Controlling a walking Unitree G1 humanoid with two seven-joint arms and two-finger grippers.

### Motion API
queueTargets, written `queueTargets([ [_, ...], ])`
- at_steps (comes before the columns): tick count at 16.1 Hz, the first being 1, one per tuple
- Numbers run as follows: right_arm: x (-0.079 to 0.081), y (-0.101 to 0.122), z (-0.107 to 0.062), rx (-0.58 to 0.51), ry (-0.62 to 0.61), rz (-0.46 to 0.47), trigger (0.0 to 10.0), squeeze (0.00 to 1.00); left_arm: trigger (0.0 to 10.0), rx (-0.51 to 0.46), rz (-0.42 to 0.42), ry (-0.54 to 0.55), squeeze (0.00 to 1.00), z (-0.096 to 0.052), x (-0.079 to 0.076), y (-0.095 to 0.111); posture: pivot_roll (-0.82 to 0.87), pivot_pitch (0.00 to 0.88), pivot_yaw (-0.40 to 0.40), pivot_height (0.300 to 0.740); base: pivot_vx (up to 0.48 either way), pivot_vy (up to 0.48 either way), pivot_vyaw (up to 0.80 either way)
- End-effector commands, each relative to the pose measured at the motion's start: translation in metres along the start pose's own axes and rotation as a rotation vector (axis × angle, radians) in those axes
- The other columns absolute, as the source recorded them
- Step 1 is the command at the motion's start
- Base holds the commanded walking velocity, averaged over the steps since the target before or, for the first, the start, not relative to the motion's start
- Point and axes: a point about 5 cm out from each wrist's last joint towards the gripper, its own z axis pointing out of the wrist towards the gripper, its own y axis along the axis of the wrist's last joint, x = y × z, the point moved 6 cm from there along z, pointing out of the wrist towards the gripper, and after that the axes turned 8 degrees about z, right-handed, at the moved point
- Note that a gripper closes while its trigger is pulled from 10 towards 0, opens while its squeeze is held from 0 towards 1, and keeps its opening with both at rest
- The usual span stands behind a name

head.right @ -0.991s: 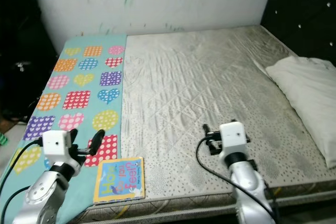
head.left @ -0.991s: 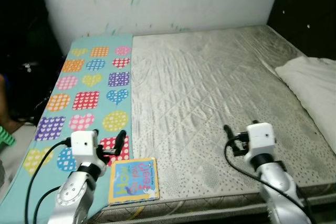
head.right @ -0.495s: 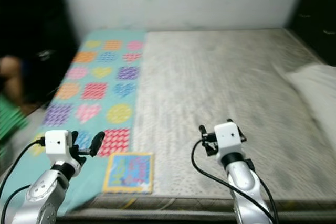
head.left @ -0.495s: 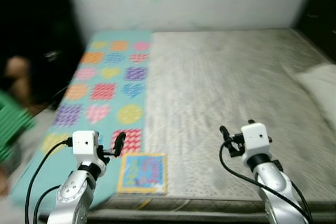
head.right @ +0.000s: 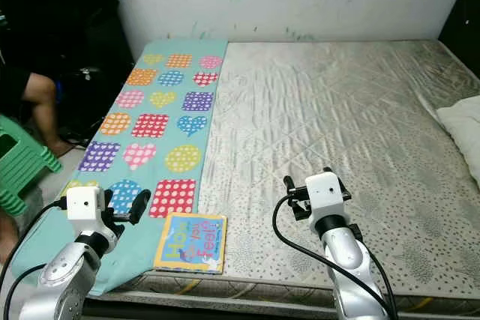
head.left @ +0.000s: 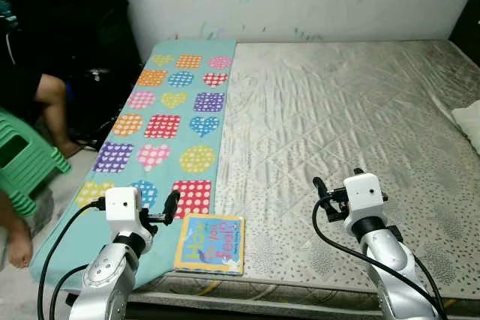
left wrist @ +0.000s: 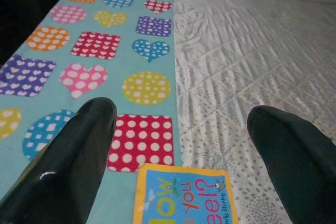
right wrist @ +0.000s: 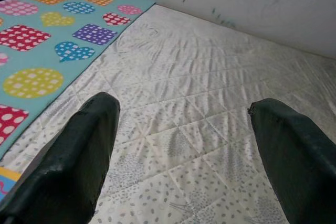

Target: Clean up the room

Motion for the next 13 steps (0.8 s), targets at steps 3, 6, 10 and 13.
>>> queueTargets([
  [3,0.0003,0.0066,0.0059,-0.018,0.000,0.008,10.0,0.00,10.0,0.043,-0.010,0.028,0.00,0.0042,0.0056,-0.0038,-0.19,0.000,0.038,0.740,0.000,0.000,0.00],
  [6,-0.0048,0.0068,0.0076,-0.017,-0.017,0.010,10.0,0.00,10.0,0.045,-0.011,0.007,0.00,0.0070,0.0001,-0.0030,-0.19,0.000,0.041,0.740,0.000,0.000,0.00],
  [10,-0.0055,0.0026,0.0070,-0.001,-0.029,0.037,10.0,0.00,10.0,0.053,-0.033,-0.004,0.00,0.0071,-0.0005,-0.0037,-0.19,0.000,0.045,0.740,0.000,0.084,0.00],
  [13,-0.0062,0.0025,0.0070,-0.001,-0.032,0.035,10.0,0.00,10.0,0.054,-0.025,-0.013,0.00,0.0070,-0.0018,-0.0040,-0.19,0.000,0.046,0.740,0.000,0.450,-0.67],
])
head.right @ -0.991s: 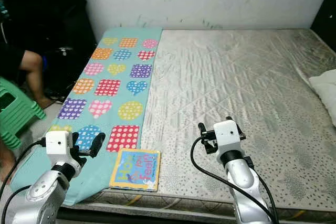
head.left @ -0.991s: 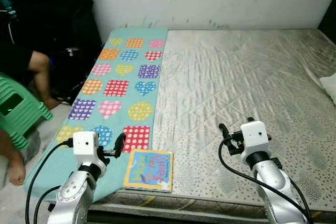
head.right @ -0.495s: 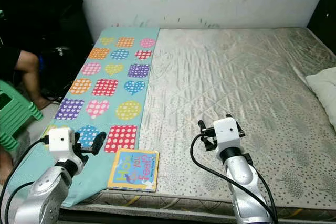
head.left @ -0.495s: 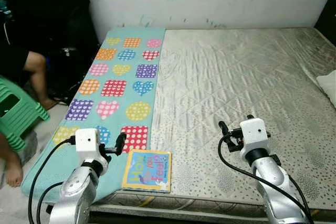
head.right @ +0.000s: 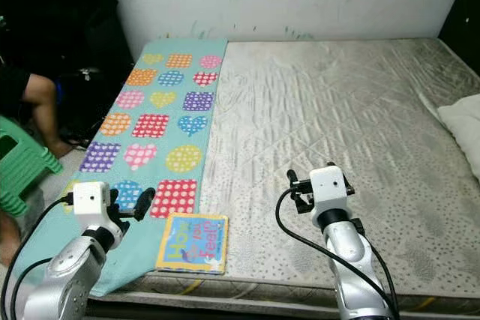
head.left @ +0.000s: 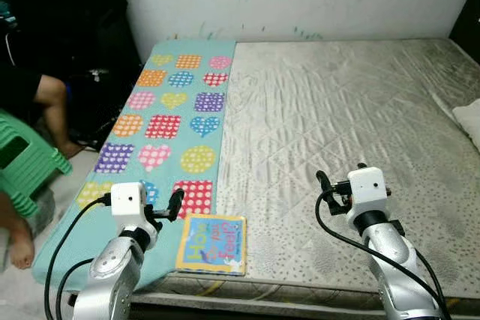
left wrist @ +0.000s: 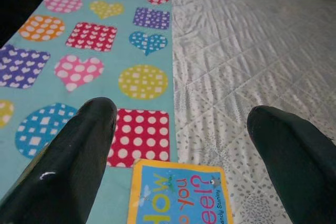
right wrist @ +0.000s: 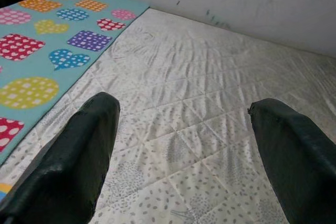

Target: Clean up the room

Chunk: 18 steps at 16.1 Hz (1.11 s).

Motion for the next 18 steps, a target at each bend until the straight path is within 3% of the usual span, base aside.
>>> queueTargets([
  [1,0.0023,0.0011,0.0013,-0.003,-0.003,0.016,10.0,0.00,10.0,0.020,0.009,0.009,0.00,-0.0015,0.0067,-0.0038,-0.19,0.003,0.048,0.740,0.000,0.480,-0.80],
  [7,0.0004,-0.0001,0.0005,0.000,-0.002,0.010,10.0,0.00,10.0,0.002,-0.024,-0.001,0.00,-0.0016,0.0049,-0.0022,-0.19,0.007,0.047,0.740,0.000,0.480,-0.13],
  [12,0.0028,-0.0006,0.0012,0.003,0.009,0.003,10.0,0.00,10.0,-0.011,-0.036,-0.010,0.00,-0.0017,0.0041,0.0003,-0.19,0.007,0.043,0.740,0.000,0.000,0.00],
  [18,0.0022,-0.0005,0.0015,0.001,0.005,0.001,10.0,0.00,10.0,0.002,-0.046,-0.012,0.00,-0.0013,0.0043,-0.0018,-0.20,0.005,0.047,0.740,0.000,0.000,-0.42],
])
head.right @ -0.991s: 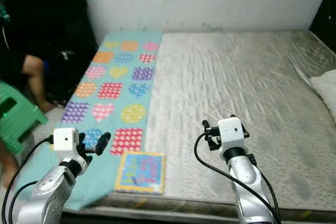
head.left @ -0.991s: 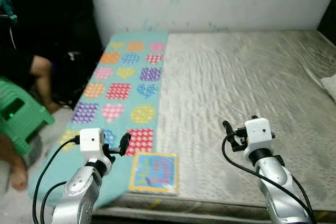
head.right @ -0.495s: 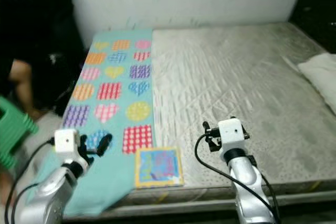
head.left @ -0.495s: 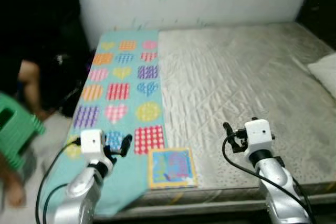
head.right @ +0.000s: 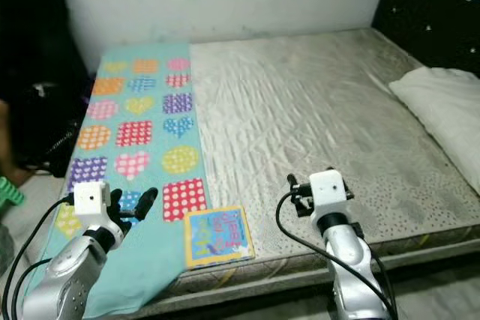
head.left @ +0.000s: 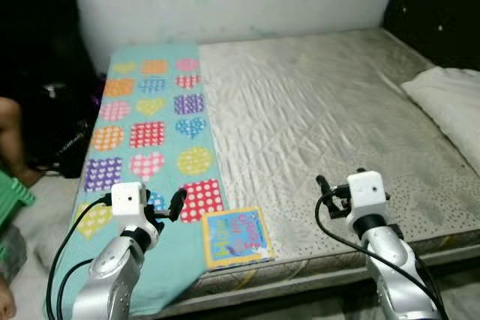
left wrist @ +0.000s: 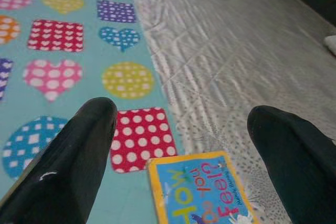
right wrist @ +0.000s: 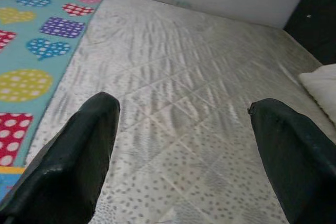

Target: Clean up the room

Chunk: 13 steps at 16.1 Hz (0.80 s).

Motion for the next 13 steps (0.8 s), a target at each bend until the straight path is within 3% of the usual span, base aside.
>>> queueTargets([
  [1,0.0019,0.0037,0.0023,-0.010,0.002,0.002,10.0,0.00,10.0,0.011,-0.011,0.008,0.00,-0.0017,0.0048,-0.0013,-0.20,0.005,0.048,0.740,0.000,0.000,0.00],
  [4,0.0005,0.0032,0.0021,-0.008,-0.001,-0.003,10.0,0.00,10.0,0.019,-0.014,-0.008,0.00,0.0001,0.0018,-0.0021,-0.20,0.006,0.047,0.740,0.000,0.000,-0.19],
  [13,-0.0006,0.0027,0.0034,-0.005,-0.003,0.004,10.0,0.00,10.0,0.030,0.006,-0.023,0.00,0.0028,-0.0012,-0.0028,-0.20,0.000,0.048,0.740,0.000,0.000,-0.80],
])
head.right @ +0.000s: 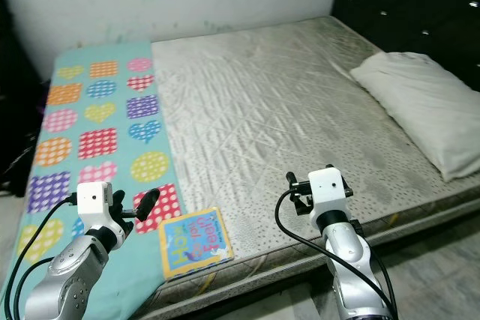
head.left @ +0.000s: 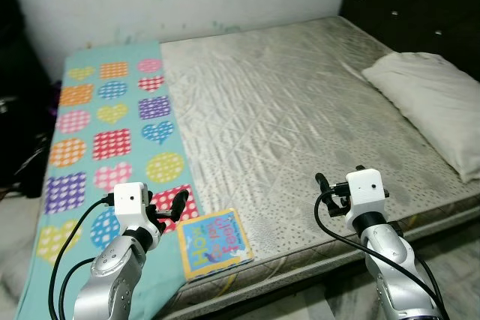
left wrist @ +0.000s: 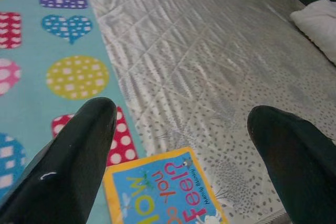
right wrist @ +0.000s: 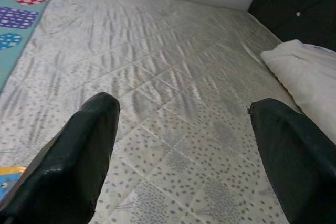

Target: Clean up the room

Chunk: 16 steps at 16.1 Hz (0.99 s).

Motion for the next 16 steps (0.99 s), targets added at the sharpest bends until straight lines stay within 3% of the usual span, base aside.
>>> queueTargets([
  [1,-0.001,0.001,0.002,0.000,-0.007,0.006,10.0,0.00,10.0,0.006,0.018,-0.001,0.00,0.001,0.002,0.000,-0.20,0.000,0.049,0.740,0.000,0.000,-0.80],
  [5,-0.002,0.001,0.002,-0.005,-0.009,0.011,10.0,0.00,10.0,0.034,0.027,0.034,0.00,0.002,0.006,-0.004,-0.20,0.000,0.051,0.740,0.000,0.000,-0.80],
  [8,-0.002,0.005,-0.001,-0.023,-0.007,0.013,10.0,0.00,10.0,0.032,0.017,0.026,0.00,-0.001,0.002,-0.001,-0.20,0.004,0.049,0.740,0.000,0.000,0.00],
  [11,-0.003,0.006,-0.004,-0.016,-0.007,0.092,10.0,0.00,10.0,0.011,-0.009,0.045,0.00,-0.008,0.004,0.002,-0.20,0.018,0.047,0.740,0.000,0.000,0.00],
  [16,0.002,0.005,-0.007,-0.014,0.020,0.099,10.0,0.00,10.0,0.035,-0.010,0.048,0.00,-0.010,0.005,-0.002,-0.20,0.034,0.049,0.740,0.000,0.000,0.00],
])
